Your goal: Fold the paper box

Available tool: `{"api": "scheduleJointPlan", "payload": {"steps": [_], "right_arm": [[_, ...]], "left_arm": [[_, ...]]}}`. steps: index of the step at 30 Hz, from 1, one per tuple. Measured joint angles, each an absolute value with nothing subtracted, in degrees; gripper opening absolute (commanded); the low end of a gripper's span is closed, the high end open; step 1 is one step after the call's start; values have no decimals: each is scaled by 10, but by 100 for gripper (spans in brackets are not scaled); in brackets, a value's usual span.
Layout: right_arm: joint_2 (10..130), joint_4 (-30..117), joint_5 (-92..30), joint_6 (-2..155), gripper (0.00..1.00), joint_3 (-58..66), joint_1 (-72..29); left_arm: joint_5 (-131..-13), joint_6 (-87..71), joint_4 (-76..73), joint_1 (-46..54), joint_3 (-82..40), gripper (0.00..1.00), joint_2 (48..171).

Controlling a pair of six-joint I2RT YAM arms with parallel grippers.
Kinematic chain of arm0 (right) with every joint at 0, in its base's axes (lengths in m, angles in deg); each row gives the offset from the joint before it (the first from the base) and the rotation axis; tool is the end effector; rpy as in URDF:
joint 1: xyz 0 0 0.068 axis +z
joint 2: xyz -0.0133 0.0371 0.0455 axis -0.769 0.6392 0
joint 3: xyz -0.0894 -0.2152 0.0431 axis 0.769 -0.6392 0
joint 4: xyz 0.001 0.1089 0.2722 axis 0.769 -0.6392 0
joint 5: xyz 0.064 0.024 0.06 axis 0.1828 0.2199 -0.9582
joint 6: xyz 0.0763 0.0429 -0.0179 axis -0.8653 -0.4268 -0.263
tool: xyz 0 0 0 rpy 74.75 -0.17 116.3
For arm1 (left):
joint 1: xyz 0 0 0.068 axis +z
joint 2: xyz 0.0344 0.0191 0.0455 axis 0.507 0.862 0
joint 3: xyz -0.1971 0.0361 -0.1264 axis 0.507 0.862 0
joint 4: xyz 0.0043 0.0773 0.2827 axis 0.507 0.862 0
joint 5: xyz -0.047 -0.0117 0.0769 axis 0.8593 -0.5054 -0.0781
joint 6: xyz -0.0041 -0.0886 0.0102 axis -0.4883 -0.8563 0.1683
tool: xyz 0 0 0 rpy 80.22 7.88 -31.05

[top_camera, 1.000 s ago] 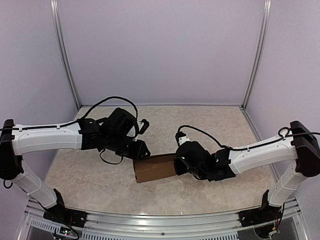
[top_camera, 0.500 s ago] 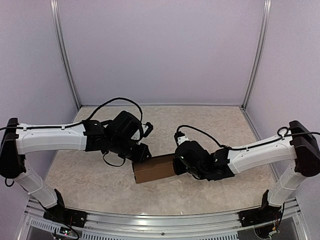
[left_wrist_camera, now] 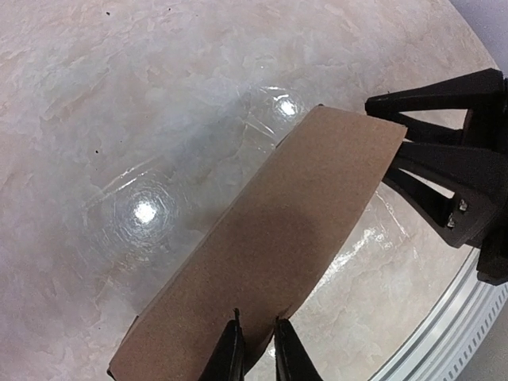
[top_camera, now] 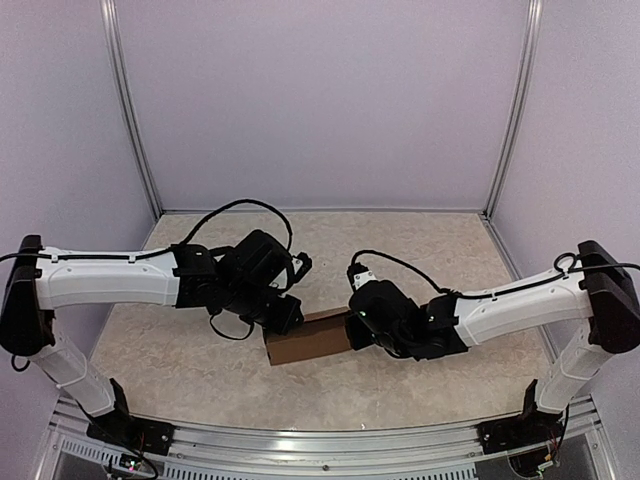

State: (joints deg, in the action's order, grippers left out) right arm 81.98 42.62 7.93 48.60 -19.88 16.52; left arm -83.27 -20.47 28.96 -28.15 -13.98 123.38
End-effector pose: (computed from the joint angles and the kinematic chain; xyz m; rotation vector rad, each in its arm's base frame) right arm 0.1895 0.3380 0.1051 -0.3462 2.1860 0.3621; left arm 0.2062 -0.3300 0.1575 0.7454 2.4620 -0.5199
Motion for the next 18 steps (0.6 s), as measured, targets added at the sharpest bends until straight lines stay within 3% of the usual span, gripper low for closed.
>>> {"api": "scheduleJointPlan", "payload": {"steps": [4, 6, 13, 18], "right_arm": [[810, 417, 47, 496, 56, -199, 166], [807, 415, 34, 500, 59, -199, 166], [782, 389, -47, 529, 65, -201, 168], [741, 375, -76, 542, 63, -202, 165]], "left_arm": [[-838, -205, 290, -282, -140, 12, 1238], [-840, -205, 289, -282, -140, 11, 1242], [-845, -205, 282, -282, -140, 11, 1249], [-846, -205, 278, -281, -140, 11, 1252]]}}
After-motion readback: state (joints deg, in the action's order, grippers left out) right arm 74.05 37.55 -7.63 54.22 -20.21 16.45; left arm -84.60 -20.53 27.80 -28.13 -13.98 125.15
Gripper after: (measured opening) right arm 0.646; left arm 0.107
